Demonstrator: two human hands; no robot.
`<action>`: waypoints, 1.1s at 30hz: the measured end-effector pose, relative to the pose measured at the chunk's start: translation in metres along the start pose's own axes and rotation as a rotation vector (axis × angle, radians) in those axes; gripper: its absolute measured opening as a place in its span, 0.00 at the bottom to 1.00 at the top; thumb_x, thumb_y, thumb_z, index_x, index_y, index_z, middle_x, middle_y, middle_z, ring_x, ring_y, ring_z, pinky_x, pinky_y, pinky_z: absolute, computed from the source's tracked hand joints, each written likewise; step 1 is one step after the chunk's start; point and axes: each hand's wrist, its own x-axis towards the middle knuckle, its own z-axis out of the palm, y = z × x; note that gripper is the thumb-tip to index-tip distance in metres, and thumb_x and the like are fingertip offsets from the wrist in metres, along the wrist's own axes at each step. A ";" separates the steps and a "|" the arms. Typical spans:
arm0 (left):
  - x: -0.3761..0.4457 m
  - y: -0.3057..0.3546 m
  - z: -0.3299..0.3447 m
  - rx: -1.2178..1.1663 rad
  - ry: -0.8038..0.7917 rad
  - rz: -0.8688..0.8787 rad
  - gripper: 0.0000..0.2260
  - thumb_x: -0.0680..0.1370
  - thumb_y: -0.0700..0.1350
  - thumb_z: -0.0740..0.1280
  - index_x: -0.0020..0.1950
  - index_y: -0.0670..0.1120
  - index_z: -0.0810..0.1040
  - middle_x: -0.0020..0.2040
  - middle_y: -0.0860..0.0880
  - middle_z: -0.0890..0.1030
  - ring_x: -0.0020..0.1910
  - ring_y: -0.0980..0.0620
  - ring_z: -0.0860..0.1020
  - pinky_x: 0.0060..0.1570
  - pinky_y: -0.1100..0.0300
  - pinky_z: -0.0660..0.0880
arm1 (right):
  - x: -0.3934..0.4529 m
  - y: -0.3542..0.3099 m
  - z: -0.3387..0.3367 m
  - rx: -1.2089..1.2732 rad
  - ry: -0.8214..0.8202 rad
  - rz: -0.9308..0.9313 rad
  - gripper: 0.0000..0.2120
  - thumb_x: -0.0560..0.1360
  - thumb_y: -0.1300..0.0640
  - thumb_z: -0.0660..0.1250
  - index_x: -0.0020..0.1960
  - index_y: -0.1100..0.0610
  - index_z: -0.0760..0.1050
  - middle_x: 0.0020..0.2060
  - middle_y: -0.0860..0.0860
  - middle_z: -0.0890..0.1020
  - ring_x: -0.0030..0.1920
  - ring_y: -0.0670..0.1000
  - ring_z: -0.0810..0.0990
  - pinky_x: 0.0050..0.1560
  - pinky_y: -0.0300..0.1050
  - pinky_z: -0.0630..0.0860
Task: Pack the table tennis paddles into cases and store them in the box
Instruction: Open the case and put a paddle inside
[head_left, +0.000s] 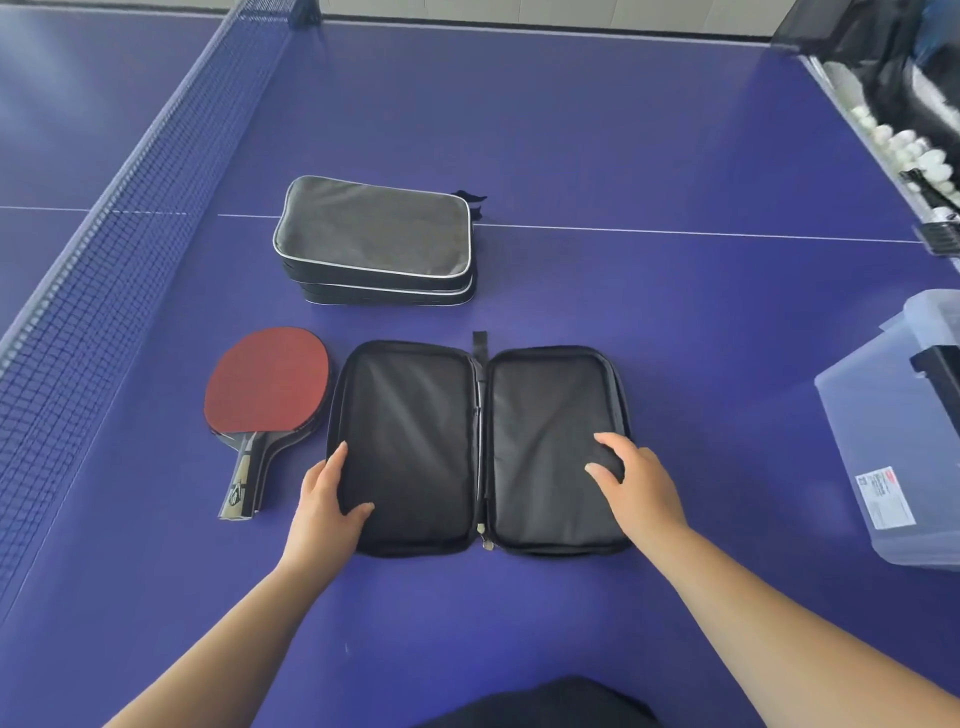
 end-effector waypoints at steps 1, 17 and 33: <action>0.002 -0.001 -0.001 -0.001 0.000 0.004 0.37 0.76 0.35 0.70 0.80 0.51 0.56 0.74 0.48 0.62 0.71 0.49 0.65 0.67 0.57 0.64 | 0.000 0.001 -0.001 -0.006 0.012 -0.027 0.19 0.80 0.47 0.63 0.70 0.41 0.68 0.48 0.50 0.72 0.42 0.48 0.74 0.37 0.40 0.69; 0.011 0.005 0.013 0.458 0.109 0.076 0.34 0.76 0.43 0.69 0.78 0.51 0.59 0.79 0.49 0.49 0.74 0.43 0.54 0.66 0.48 0.67 | 0.004 0.010 0.013 -0.334 0.191 -0.221 0.26 0.72 0.48 0.73 0.68 0.50 0.74 0.72 0.55 0.65 0.72 0.57 0.63 0.66 0.56 0.68; 0.016 0.018 0.031 0.523 -0.125 0.264 0.33 0.80 0.55 0.64 0.80 0.49 0.54 0.80 0.50 0.51 0.78 0.47 0.50 0.75 0.54 0.54 | -0.006 -0.027 0.037 -0.417 -0.146 -0.259 0.39 0.74 0.39 0.67 0.78 0.47 0.54 0.79 0.51 0.47 0.79 0.54 0.44 0.75 0.53 0.54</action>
